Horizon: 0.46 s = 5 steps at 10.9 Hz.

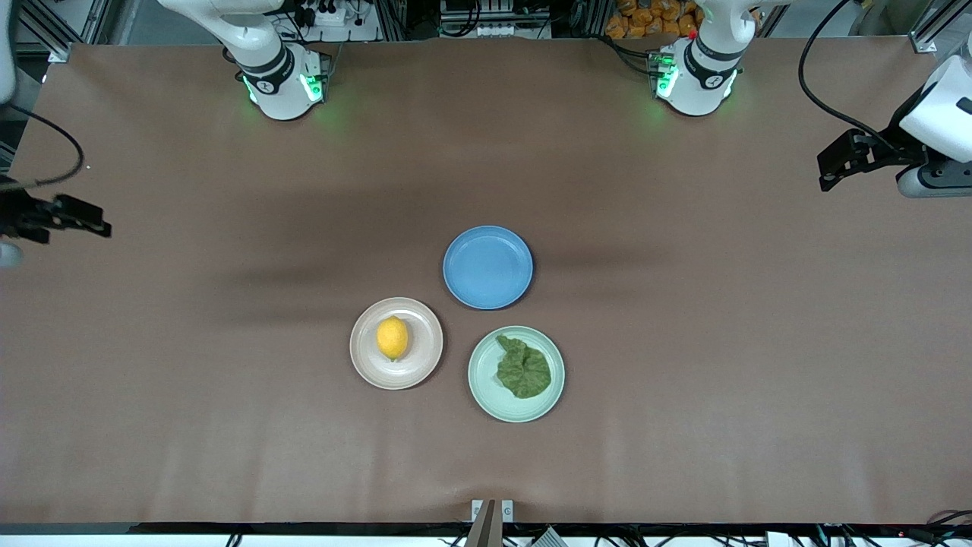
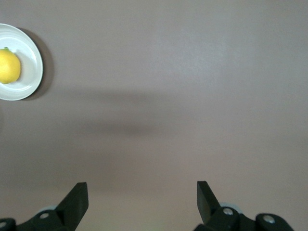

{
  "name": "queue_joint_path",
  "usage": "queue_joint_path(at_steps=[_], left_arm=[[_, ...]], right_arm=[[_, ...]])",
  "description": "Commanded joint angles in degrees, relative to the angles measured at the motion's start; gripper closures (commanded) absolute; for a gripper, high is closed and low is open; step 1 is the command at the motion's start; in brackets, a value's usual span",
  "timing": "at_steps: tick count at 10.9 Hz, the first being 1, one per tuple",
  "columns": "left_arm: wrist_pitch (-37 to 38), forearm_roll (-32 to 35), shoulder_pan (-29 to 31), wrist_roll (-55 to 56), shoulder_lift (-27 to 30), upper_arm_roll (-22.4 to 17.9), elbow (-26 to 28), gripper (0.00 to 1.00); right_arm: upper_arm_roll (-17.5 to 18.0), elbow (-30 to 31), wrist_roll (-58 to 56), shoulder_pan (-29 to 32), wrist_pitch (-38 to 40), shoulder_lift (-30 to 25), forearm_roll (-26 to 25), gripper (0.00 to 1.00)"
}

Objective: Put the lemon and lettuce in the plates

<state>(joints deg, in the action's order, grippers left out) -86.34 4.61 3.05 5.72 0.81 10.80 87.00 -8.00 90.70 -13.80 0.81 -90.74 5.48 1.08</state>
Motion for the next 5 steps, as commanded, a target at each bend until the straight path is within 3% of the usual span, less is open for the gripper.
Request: queue_joint_path(at_steps=[1, 5], left_arm=[[0.73, -1.62, 0.11, -0.36, 1.12, 0.62, 0.28, 0.00], [0.56, -1.79, 0.11, -0.27, 1.12, 1.59, 0.28, 0.00]], right_arm=[[1.15, -2.63, 0.27, 1.30, 4.77, -2.83, -0.46, 0.00], [0.97, -1.05, 0.27, 0.51, 2.34, -4.25, -0.02, 0.00]])
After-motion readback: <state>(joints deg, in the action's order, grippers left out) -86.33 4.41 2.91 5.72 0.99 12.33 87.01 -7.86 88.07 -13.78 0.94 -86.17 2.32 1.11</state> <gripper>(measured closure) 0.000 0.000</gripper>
